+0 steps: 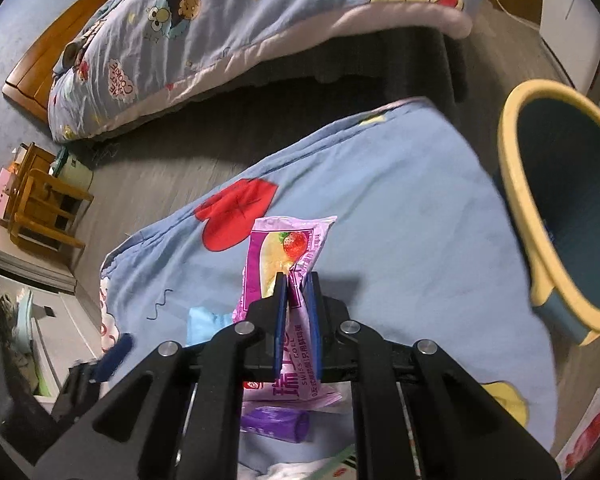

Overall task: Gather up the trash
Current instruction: 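Grasp the blue mask with the left tool while the right tool grasps the pink strawberry wrapper, then carry the mask and pink wrapper over the bin and open both tools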

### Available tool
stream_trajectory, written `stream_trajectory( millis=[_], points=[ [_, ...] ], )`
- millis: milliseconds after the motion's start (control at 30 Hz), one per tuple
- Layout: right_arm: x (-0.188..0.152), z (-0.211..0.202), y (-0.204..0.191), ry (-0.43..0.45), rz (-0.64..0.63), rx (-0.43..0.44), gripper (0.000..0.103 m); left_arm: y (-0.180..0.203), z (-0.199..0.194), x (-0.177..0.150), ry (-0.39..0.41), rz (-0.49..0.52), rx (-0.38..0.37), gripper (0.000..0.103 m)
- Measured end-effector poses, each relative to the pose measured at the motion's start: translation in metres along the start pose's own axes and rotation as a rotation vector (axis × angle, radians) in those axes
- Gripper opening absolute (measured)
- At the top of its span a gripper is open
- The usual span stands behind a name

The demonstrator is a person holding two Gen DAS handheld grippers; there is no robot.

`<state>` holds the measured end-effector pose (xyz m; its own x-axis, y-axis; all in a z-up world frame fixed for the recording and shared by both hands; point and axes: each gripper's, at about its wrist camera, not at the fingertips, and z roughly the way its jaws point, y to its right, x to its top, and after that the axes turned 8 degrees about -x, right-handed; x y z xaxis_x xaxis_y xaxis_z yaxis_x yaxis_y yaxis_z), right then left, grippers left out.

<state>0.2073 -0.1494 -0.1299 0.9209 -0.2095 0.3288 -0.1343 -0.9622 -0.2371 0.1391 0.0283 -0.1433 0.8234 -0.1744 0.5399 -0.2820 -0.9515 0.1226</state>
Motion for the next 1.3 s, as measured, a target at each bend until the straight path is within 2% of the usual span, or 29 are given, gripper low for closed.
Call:
stream_trajectory(
  millis=[67,100,133,200,233,467,667,967,1300],
  points=[
    [0.003,-0.002,0.004,0.004,-0.004,-0.004,0.01,0.005,0.008,0.0,-0.024,-0.005,-0.034,0.062],
    [0.004,-0.003,0.006,0.005,-0.006,-0.006,0.01,0.007,0.013,-0.001,-0.042,-0.007,-0.05,0.055],
    [0.004,-0.005,0.008,0.008,-0.01,-0.009,0.01,0.008,0.017,-0.001,-0.058,-0.009,-0.055,0.039],
    [0.006,-0.007,0.009,0.012,-0.015,-0.011,0.01,0.007,0.024,-0.004,-0.095,-0.015,-0.064,0.016],
    [0.007,-0.009,0.01,0.015,-0.019,-0.014,0.01,0.007,0.022,-0.004,-0.094,-0.012,-0.063,0.014],
    [0.012,-0.034,0.018,0.056,-0.016,-0.01,0.01,-0.001,-0.018,0.004,0.019,-0.032,-0.047,0.011],
    [0.012,-0.06,0.02,0.094,-0.018,-0.005,0.01,0.008,-0.053,0.013,0.087,-0.001,-0.023,0.009],
    [0.01,-0.088,0.029,0.138,-0.02,-0.015,0.01,0.024,-0.085,0.02,0.147,0.003,-0.109,0.009],
    [0.011,-0.104,0.045,0.168,0.002,-0.027,0.01,0.036,-0.106,0.027,0.193,0.02,-0.148,0.009]
  ],
)
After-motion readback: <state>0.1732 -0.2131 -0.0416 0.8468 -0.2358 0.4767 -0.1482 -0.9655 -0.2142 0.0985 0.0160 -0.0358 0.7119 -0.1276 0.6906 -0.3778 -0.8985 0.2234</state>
